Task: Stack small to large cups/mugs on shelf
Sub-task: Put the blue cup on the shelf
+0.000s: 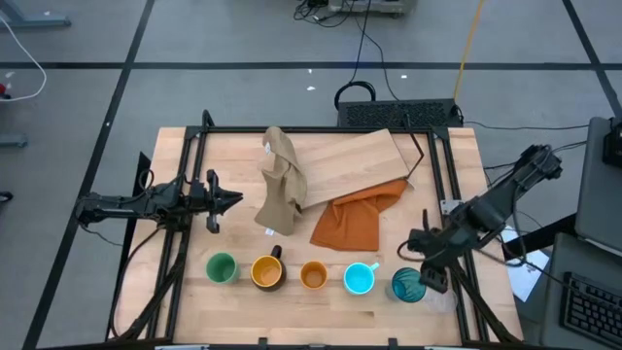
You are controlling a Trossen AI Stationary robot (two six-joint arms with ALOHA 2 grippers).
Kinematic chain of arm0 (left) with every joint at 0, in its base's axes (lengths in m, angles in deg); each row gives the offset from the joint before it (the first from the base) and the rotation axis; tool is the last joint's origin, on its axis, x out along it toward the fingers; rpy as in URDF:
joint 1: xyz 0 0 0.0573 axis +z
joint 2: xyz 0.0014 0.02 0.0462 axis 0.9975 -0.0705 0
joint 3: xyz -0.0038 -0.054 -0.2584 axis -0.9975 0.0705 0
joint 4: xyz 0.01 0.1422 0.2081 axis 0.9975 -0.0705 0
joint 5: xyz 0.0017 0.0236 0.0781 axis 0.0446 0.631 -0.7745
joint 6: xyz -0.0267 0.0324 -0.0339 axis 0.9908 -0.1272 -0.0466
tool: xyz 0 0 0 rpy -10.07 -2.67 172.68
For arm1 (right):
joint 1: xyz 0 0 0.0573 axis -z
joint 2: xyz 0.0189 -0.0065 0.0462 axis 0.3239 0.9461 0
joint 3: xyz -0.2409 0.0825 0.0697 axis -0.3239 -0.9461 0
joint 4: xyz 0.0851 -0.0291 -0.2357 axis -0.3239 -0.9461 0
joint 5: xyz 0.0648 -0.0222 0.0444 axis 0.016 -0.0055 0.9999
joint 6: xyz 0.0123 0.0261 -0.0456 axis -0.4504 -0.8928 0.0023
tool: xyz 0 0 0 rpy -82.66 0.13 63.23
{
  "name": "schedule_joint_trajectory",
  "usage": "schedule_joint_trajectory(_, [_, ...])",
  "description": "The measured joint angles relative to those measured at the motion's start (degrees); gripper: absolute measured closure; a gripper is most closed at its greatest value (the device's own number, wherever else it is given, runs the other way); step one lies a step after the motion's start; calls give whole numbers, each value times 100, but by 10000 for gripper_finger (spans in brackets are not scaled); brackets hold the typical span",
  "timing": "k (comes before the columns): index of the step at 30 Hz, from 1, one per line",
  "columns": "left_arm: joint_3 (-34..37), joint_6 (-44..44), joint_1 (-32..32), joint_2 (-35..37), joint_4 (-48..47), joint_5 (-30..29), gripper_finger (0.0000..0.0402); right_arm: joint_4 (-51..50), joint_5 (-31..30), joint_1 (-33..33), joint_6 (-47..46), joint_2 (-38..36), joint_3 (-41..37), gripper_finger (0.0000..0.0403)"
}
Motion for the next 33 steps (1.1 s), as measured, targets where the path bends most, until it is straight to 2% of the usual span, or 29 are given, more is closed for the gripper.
schedule_joint_trajectory(5, [0,53,0,0,0,0,355,-795,-59,2,171,291,282,227])
schedule_joint_trajectory(9, [0,79,0,0,0,0,355,-679,-288,11,268,403,377,232])
schedule_joint_trajectory(33, [-2,29,-1,0,-9,-5,355,-954,-781,179,872,752,377,232])
